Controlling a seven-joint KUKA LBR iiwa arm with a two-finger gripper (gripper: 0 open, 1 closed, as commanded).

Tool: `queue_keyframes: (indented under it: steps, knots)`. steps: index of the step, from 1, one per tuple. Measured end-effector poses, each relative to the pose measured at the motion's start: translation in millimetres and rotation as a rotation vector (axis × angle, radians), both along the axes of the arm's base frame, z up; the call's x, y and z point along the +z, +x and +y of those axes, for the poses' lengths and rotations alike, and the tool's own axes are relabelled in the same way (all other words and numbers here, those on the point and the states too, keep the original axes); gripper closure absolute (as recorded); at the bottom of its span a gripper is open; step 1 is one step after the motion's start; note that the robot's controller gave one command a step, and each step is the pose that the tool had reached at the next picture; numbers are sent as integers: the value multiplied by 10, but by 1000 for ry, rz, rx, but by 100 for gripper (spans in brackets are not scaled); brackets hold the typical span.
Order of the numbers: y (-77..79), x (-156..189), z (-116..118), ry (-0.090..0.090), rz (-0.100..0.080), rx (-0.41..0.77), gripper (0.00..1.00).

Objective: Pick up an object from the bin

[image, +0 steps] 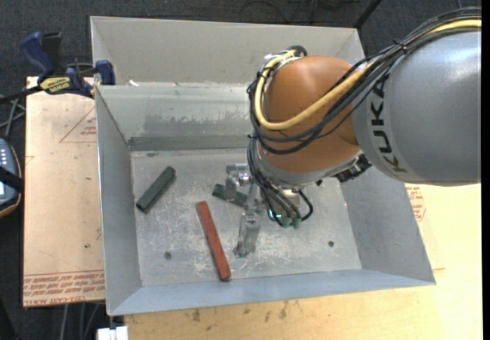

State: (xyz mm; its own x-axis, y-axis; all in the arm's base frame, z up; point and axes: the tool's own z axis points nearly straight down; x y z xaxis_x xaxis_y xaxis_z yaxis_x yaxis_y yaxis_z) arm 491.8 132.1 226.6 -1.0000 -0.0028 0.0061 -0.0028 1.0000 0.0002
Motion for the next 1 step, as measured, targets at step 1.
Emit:
queue_keyframes:
  steps: [1]
  knots:
    - [15, 25, -6, 1, -6, -3, 0]
